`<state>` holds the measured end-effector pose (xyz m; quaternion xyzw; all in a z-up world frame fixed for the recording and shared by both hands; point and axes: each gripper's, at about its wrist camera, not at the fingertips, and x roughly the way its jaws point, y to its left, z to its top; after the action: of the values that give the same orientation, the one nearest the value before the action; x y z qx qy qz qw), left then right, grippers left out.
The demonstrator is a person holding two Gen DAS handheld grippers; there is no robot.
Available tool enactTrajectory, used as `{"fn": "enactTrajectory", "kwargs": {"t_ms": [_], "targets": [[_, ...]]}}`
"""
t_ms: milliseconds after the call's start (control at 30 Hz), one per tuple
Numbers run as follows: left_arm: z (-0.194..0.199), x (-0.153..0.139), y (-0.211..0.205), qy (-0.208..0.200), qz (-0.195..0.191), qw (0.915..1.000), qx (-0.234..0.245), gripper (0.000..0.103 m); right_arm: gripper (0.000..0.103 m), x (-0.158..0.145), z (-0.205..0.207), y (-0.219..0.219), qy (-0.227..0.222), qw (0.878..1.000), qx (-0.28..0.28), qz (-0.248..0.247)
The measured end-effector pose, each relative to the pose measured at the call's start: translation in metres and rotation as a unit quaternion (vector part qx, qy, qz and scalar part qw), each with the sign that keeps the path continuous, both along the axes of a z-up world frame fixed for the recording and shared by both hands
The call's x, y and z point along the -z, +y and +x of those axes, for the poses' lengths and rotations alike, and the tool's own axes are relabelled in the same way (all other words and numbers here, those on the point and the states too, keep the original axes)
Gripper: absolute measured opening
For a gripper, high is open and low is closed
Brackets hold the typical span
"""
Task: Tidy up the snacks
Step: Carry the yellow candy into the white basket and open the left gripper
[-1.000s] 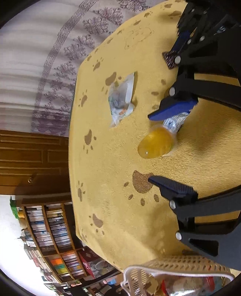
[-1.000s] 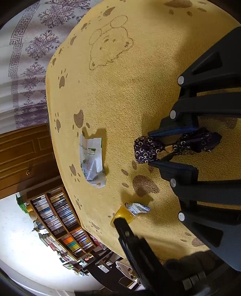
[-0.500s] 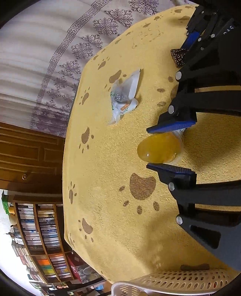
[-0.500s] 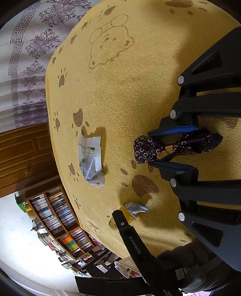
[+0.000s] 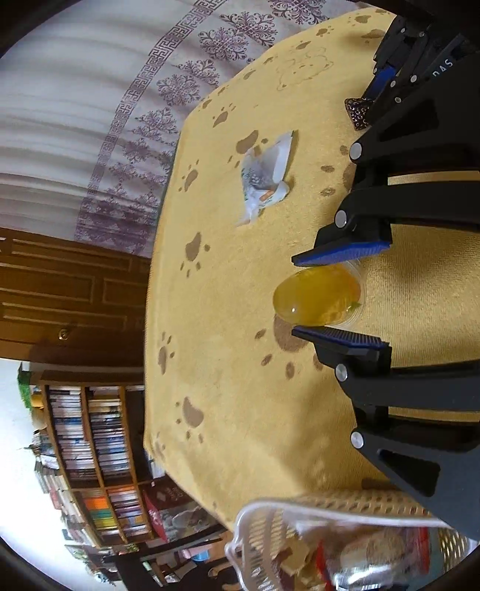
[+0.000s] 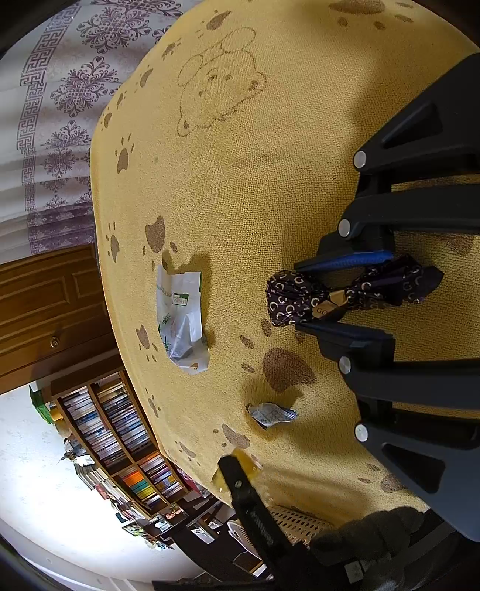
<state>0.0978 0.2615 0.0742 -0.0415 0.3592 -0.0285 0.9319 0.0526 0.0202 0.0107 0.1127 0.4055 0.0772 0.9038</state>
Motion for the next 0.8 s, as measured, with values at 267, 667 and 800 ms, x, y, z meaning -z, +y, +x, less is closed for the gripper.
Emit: {"fn": "enactTrajectory", "kwargs": {"t_ms": [267, 667, 800], "targets": [[-0.015, -0.021, 0.016, -0.021, -0.004, 0.9995, -0.022, 0.033, 0.026, 0.000, 0.000, 0.000, 0.000, 1.000, 0.000, 0.000], [-0.044, -0.050, 0.057, -0.054, 0.002, 0.9939, -0.097, 0.033, 0.026, 0.000, 0.000, 0.000, 0.000, 1.000, 0.000, 0.000], [-0.053, -0.059, 0.078, -0.068, 0.004, 0.9876, -0.141, 0.033, 0.026, 0.000, 0.000, 0.000, 0.000, 1.000, 0.000, 0.000]]}}
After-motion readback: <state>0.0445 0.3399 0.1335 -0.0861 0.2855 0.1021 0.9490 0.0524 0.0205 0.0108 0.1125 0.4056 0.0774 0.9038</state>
